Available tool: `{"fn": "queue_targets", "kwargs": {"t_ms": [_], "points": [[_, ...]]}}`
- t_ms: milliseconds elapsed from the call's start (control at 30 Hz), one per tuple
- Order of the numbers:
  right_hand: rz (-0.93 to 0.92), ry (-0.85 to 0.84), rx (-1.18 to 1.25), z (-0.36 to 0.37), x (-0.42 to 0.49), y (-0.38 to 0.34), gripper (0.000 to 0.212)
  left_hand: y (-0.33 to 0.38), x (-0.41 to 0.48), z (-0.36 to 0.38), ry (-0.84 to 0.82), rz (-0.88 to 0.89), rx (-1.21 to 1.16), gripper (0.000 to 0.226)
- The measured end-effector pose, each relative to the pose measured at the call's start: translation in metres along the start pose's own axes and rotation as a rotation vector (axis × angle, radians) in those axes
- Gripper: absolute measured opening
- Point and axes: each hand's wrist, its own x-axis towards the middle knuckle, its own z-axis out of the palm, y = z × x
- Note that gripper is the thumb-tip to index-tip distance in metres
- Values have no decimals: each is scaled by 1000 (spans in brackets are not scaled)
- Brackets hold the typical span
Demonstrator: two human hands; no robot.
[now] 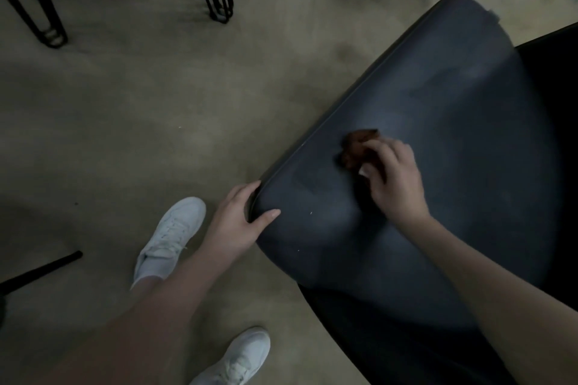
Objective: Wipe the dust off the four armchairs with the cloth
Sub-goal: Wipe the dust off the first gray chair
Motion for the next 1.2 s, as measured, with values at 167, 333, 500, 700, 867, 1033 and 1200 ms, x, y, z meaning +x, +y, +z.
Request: {"fn": "queue_targets", "kwargs": {"t_ms": [167, 333, 500, 700, 867, 1033, 1200], "points": [[164, 122, 86, 29, 28, -42, 33, 0, 2, -4, -17, -6, 19, 69], [-204, -180, 94, 40, 10, -80, 31, 0, 2, -7, -33, 15, 72, 67], [-149, -149, 69, 30, -13, -73, 32, -6, -1, -16, -77, 22, 65, 68], [346, 189, 38, 25, -21, -61, 33, -10, 2, -19, -106, 20, 43, 67], [548, 364, 108, 49, -45, -98, 32, -12, 4, -20, -111, 15, 34, 67], [591, 432, 102, 62, -78, -116, 31, -17, 5, -24, -143, 52, 34, 65], [614, 505, 103, 83, -94, -149, 31, -26, 11, -27, -178, 81, 24, 57]]}}
